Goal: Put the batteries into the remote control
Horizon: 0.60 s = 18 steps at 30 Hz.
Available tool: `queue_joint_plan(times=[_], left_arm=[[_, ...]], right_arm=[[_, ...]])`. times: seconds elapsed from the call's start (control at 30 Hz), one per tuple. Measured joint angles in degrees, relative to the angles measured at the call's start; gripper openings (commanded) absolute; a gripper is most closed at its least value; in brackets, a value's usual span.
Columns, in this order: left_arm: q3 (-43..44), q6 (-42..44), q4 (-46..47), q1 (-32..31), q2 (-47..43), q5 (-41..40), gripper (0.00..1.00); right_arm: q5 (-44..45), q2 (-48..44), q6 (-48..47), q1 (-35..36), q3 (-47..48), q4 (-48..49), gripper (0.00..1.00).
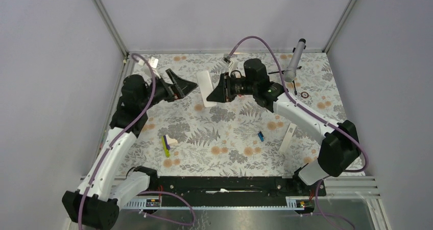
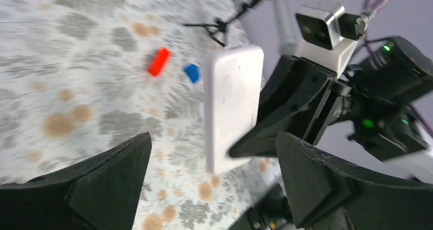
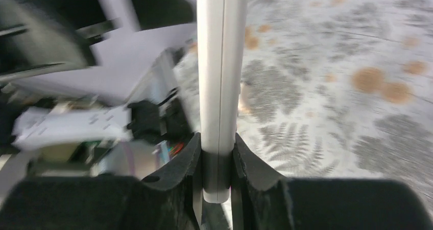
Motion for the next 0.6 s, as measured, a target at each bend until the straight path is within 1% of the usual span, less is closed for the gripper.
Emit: queue_joint_plan(times=[0.13, 0.23, 0.3, 0.37, 0.47, 0.6], left_arm=[[0.0, 2.6, -8.5, 1.8, -5.6, -11.1, 0.99], [0.1, 4.5, -12.7, 1.9, -10.1, -17.3, 0.99], [0.5, 5.5, -15.2, 1.9, -11.6, -20.4, 0.99], [1.2, 6.1, -17.3, 1.9, -12.1, -22.8, 0.99], [1.8, 6.8, -19.6, 1.9, -11.7, -24.9, 0.99], [1.9, 7.7, -21.8, 1.9, -10.6, -26.0, 0.99]], right_arm=[[16.0, 2.8, -3.8, 0.0, 3.4, -9.6, 0.00], [29.3, 5.8, -6.4, 0.0, 4.2, -14.9, 0.00], [37.2, 8.5, -8.1, 0.0, 4.5, -18.5, 0.00], [42.8, 11.8, -9.7, 0.0, 5.6, -21.5, 0.00], [51.1, 18.6, -11.5, 0.3, 10.2, -26.1, 0.00], [60.4, 29.2, -11.9, 1.1, 20.3, -32.7, 0.00]])
